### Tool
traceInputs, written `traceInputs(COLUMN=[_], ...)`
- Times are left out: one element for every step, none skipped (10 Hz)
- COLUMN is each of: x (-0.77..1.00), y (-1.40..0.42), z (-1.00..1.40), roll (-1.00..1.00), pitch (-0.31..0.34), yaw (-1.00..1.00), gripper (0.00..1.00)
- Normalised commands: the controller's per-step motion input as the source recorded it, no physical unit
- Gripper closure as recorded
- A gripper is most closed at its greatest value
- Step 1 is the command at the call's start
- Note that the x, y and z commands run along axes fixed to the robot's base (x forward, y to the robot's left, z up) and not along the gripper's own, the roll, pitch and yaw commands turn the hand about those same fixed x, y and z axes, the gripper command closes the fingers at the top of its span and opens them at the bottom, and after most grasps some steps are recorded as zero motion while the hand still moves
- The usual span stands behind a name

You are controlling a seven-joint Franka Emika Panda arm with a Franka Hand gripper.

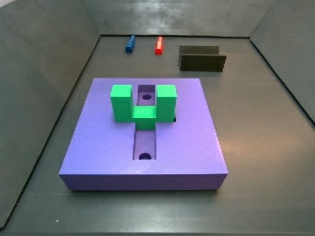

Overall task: Pick up the brown object. Move up. Move to above the board. Insert the brown object.
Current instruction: Move to above the board, then insert the brown object.

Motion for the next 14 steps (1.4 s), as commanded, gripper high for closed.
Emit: traceInputs(x=[0.4,0.41,0.47,0.53,0.53,0.24,0.0,0.0,0.0,0.0,0.0,0.0,0.0,0.0], y=[-1.4,-1.4,-1.4,-1.4,-1.4,-0.58,0.0,0.0,0.0,0.0,0.0,0.0,0.0,0.0], z=[0.35,0.31,0.31,0.31,0.32,0.14,-0.05,-0.26,-0.23,-0.2,-0.23,-0.23,-0.23,-0.24], roll=[0.05,0.1,0.09,0.04,0.03,0.03,0.0,-0.01,-0.09,-0.03,-0.02,-0.02,-0.01,-0.01], pitch=[0.161,0.187,0.227,0.222,0.2,0.163,0.0,-0.05,-0.064,-0.067,-0.057,-0.057,-0.057,-0.053], yaw=[-0.02,0.0,0.0,0.0,0.01,0.01,0.0,-0.29,-0.93,-1.0,-1.0,-1.0,-1.0,-1.0], gripper=[1.0,1.0,1.0,1.0,1.0,1.0,1.0,1.0,1.0,1.0,1.0,1.0,1.0,1.0])
